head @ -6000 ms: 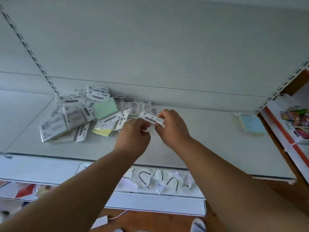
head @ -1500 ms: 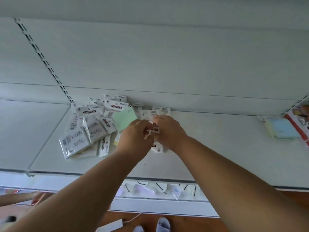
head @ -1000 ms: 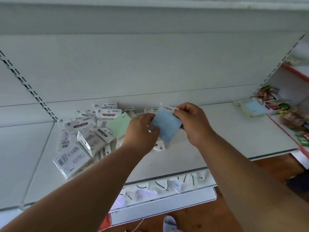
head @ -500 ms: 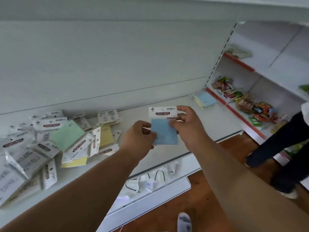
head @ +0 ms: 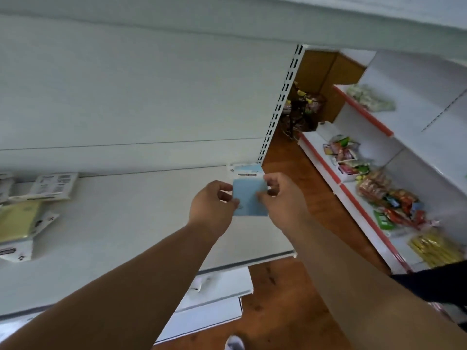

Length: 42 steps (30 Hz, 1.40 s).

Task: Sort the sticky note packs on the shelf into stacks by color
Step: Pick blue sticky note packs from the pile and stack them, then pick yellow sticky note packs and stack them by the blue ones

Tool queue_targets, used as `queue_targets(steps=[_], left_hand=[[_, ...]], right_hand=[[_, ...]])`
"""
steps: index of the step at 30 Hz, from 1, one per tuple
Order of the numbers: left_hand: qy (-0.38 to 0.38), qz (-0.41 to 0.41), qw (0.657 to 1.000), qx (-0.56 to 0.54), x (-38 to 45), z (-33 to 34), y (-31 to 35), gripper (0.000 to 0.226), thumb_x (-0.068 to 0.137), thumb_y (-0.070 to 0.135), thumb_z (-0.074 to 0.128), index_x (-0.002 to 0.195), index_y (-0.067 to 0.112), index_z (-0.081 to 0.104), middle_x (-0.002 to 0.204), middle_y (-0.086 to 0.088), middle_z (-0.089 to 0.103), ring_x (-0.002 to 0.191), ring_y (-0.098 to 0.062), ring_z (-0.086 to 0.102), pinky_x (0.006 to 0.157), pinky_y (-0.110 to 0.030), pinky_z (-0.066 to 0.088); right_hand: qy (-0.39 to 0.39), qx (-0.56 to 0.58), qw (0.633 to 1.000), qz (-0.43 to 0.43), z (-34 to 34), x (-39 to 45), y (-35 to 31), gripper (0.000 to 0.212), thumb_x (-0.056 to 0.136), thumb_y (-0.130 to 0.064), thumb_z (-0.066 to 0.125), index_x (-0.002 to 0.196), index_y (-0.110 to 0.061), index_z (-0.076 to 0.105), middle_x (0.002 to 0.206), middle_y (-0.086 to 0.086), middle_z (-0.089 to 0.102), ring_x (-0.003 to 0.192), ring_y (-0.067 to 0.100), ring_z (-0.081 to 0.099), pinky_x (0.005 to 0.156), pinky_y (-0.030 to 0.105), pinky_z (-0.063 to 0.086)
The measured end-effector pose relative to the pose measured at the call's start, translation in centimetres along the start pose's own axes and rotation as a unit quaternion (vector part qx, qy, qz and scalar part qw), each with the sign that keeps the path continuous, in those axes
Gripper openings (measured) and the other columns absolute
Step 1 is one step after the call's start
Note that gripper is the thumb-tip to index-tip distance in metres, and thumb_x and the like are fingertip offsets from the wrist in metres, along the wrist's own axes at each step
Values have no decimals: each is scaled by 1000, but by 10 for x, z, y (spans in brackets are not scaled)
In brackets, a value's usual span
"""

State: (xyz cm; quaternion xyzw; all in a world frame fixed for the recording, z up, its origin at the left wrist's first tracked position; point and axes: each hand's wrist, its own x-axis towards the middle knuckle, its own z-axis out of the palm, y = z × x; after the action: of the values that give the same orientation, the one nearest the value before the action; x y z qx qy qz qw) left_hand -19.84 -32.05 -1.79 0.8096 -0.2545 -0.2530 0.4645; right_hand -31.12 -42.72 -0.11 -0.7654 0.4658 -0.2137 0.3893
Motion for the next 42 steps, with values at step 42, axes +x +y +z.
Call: queue_targets(steps=[42], left_hand=[[80,7,988,131,-2,-28,-2,34,92,22,56,125,23,61,116,8,66,94,-9,56,80,-22,45]], right_hand=[[11,-175,960,-219,35,9,-38,34,95,-22,53,125,-7,58,118,9,63,113,26,52,93,33,43]])
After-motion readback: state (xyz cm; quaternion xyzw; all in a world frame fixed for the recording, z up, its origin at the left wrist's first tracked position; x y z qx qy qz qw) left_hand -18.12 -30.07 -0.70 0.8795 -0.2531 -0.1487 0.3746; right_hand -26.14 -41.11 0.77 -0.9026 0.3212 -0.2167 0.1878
